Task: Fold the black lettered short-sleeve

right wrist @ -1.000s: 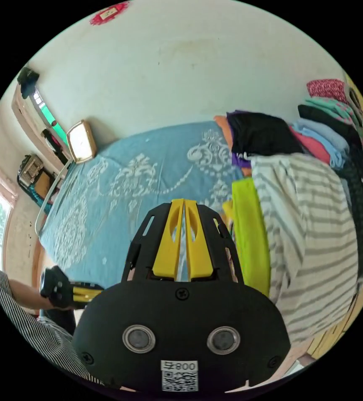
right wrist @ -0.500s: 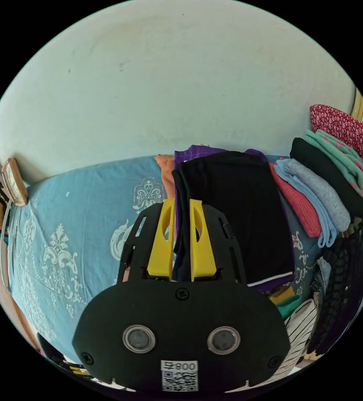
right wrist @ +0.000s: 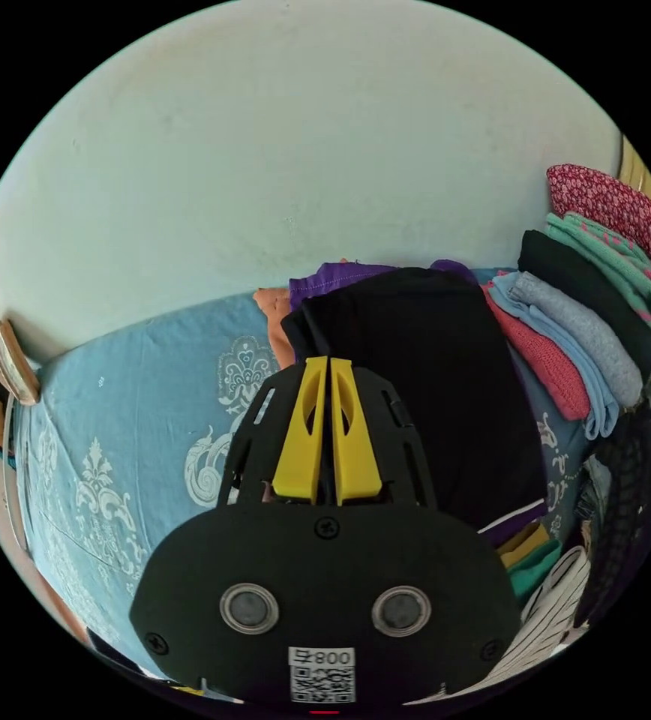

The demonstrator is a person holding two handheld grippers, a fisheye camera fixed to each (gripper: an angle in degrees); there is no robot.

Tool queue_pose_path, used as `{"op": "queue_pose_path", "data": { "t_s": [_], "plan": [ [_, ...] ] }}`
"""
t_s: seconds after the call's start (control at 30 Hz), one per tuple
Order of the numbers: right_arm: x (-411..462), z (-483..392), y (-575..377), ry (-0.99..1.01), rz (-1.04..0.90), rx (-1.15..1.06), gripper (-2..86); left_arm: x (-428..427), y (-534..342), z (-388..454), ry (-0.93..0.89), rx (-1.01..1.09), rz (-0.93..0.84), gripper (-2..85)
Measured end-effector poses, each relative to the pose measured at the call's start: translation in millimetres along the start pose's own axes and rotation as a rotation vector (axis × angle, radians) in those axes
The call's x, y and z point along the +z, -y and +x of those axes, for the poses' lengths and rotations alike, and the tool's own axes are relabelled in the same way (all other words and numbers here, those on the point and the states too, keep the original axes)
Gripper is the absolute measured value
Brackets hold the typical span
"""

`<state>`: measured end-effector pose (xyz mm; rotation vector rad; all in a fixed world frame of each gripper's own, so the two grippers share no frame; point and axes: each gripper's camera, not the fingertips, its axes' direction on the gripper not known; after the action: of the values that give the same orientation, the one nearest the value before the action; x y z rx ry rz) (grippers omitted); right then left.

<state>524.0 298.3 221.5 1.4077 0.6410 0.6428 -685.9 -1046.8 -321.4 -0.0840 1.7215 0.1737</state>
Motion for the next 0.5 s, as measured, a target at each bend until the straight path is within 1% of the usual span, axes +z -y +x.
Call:
{"op": "queue_pose_path", "data": {
  "t_s": [0.07,0.17,0.23,0.3,0.4,0.5],
  "plan": [
    [-19,6,-4,0.071,0.024,0.028,0.3,6,-12,-9,-0.001,-0.01,0.003,0.1],
    [-63,14,-19,0.249,0.09,0.04,0.2,13,-27,-23,-0.016,-0.017,0.016,0.1],
    [-102,15,-38,0.43,0.136,0.039,0.2,16,-37,-32,-0.037,-0.04,0.021,0.1],
    [-131,11,-55,0.55,0.148,0.011,0.2,20,-45,-43,-0.065,-0.097,0.015,0.1],
    [-177,-8,-91,0.667,0.118,-0.072,0.2,15,-59,-57,-0.098,-0.14,0.055,0.1],
    [-218,-29,-133,0.769,0.062,-0.119,0.2,-3,-81,-73,-0.137,-0.202,0.155,0.1]
  ]
}}
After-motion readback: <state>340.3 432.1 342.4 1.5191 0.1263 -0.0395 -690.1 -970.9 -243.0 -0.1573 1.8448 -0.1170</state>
